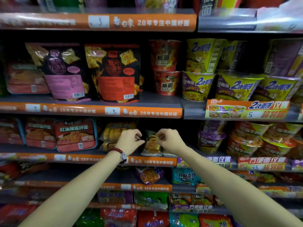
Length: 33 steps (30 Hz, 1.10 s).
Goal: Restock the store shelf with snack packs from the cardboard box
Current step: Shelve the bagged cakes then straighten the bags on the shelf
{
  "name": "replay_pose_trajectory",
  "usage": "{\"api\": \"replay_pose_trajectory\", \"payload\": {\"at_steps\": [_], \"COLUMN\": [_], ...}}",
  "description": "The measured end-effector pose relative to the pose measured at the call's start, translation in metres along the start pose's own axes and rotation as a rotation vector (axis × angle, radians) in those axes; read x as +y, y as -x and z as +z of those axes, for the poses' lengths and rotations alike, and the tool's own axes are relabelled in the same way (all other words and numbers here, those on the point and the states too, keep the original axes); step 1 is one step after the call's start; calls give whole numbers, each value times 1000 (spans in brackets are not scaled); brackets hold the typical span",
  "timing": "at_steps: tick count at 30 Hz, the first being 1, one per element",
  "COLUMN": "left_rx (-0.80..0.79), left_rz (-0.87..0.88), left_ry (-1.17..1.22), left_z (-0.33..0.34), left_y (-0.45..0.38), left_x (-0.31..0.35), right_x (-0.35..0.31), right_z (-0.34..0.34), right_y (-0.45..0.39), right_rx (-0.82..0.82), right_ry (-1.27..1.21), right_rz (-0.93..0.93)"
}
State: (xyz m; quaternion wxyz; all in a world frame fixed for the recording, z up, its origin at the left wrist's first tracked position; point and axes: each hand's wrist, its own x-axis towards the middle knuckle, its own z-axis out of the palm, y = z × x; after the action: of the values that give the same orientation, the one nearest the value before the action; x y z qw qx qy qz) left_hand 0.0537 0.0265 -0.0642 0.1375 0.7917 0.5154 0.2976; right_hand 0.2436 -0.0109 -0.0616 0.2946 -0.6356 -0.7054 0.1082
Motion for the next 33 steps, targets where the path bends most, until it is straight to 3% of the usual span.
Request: {"api": "replay_pose_trajectory", "payload": {"at_steps": [12,27,33], "left_rx": [79,262,243], "left_rz": [153,38,124], "left_ry": [-19,-2,-27], "left_z": [-122,-203,-186], "left_y": [-13,-20,-32], "left_x": [-28,-101,-104], "right_x": [-110,-151,-145], "right_z": [-12,-25,-27], "right_y": [-36,-76,-105], "right_rx": [168,546,448], "right_ry": [-41,-188,-358], "right_rz": [-93,79,174]}}
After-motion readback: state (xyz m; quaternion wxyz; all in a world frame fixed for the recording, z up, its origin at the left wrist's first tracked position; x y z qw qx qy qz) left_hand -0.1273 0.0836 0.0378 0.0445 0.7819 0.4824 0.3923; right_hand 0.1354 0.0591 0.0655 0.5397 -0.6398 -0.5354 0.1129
